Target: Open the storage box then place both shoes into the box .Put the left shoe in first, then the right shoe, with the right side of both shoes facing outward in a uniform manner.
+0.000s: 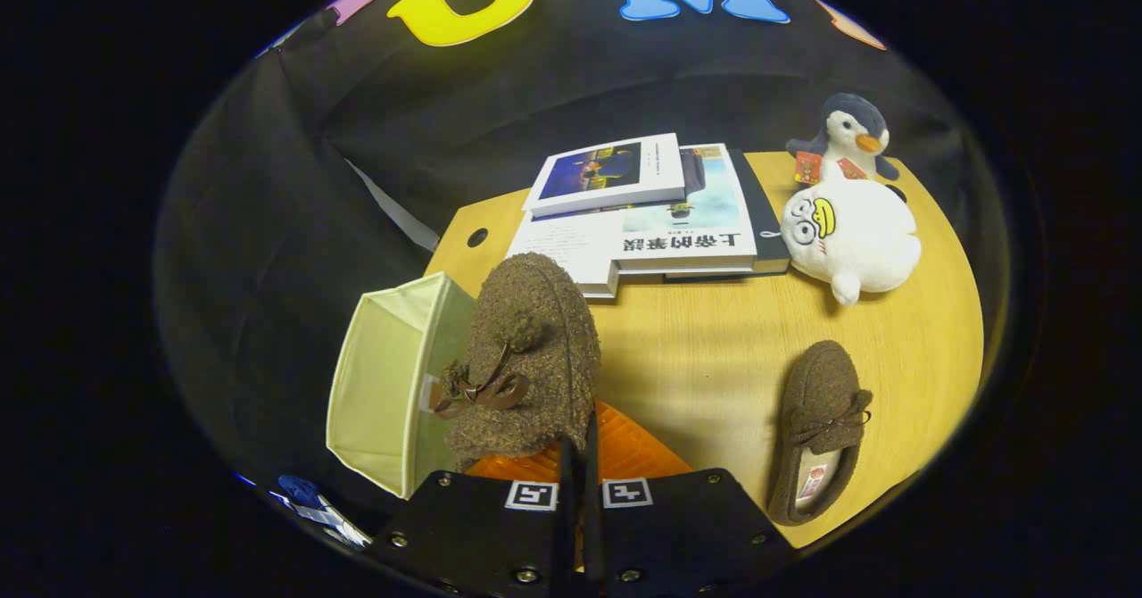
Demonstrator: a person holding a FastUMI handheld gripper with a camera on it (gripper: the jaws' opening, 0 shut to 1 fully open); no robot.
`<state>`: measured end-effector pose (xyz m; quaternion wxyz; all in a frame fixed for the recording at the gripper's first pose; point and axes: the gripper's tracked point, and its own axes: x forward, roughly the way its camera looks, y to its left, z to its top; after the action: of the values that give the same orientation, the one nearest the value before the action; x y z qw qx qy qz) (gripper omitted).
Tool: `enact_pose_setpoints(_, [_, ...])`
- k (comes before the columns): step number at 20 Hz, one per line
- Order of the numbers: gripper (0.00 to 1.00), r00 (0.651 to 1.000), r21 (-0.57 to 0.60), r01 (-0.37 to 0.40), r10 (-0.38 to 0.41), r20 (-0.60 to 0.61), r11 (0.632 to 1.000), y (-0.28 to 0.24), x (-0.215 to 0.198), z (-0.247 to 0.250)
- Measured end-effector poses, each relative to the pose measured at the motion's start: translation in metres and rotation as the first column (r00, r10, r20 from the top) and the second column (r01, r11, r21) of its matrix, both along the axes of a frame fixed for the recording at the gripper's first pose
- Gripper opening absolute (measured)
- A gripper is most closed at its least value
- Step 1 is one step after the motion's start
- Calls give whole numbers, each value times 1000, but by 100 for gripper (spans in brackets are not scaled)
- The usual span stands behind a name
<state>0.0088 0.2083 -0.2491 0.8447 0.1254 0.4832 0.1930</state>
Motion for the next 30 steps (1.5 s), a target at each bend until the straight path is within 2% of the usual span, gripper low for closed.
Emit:
enact_pose_setpoints(7, [4,997,61,-82,81,20,995,58,5,45])
enact_pose_setpoints(14, [4,983,65,-185,183,33,981,129,7,60])
enact_pose_setpoints(20, [4,966,9,-260,260,7,966,180,-1,37])
enact_pose_setpoints(30, [4,953,-68,-302,298,-54,951,222,-7,-10])
